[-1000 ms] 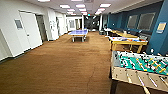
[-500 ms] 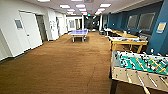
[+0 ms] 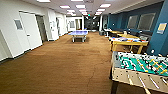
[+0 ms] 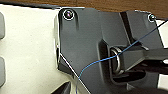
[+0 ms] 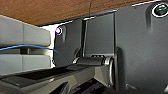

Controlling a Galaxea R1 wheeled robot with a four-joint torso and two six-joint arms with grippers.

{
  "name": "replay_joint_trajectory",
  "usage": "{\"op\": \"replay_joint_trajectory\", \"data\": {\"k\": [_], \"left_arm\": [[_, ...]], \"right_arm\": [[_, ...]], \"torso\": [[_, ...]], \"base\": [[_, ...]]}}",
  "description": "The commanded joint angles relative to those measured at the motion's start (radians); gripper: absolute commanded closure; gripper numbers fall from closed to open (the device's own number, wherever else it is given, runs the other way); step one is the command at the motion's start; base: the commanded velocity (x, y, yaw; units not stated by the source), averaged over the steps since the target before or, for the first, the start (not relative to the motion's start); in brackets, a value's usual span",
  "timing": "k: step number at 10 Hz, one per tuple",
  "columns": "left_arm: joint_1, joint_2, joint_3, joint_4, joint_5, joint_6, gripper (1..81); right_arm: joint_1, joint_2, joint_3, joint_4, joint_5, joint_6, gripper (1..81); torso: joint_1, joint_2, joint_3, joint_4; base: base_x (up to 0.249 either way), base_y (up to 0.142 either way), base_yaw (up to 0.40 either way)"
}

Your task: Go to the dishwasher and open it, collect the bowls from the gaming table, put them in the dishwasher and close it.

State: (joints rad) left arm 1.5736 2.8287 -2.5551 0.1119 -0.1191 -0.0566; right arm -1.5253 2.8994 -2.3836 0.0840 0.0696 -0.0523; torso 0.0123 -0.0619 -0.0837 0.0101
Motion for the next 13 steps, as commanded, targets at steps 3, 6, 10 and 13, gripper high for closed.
{"op": "replay_joint_trajectory", "data": {"k": [3, 6, 10, 13], "left_arm": [[-0.051, -0.014, -0.002, -0.003, 0.043, 0.000, 1.0], [-0.050, -0.015, -0.002, -0.003, 0.042, 0.001, 1.0], [-0.046, -0.015, -0.002, -0.003, 0.042, 0.000, 1.0], [-0.046, -0.011, -0.002, -0.003, 0.042, 0.000, 1.0]], "right_arm": [[0.064, -0.001, 0.012, -0.020, -0.047, -0.003, 1.0], [0.064, 0.000, 0.012, -0.020, -0.047, -0.004, 1.0], [0.064, 0.002, 0.009, -0.020, -0.047, -0.003, 1.0], [0.063, 0.004, 0.009, -0.026, -0.047, -0.004, 1.0]], "torso": [[0.000, 0.000, 0.000, 0.000], [0.000, 0.000, 0.000, 0.000], [-0.001, 0.000, 0.000, 0.000], [-0.003, -0.001, 0.000, 0.000]], "base": [[0.132, 0.000, 0.000], [0.167, 0.000, 0.000], [0.174, 0.000, 0.000], [0.173, 0.000, 0.000]]}}
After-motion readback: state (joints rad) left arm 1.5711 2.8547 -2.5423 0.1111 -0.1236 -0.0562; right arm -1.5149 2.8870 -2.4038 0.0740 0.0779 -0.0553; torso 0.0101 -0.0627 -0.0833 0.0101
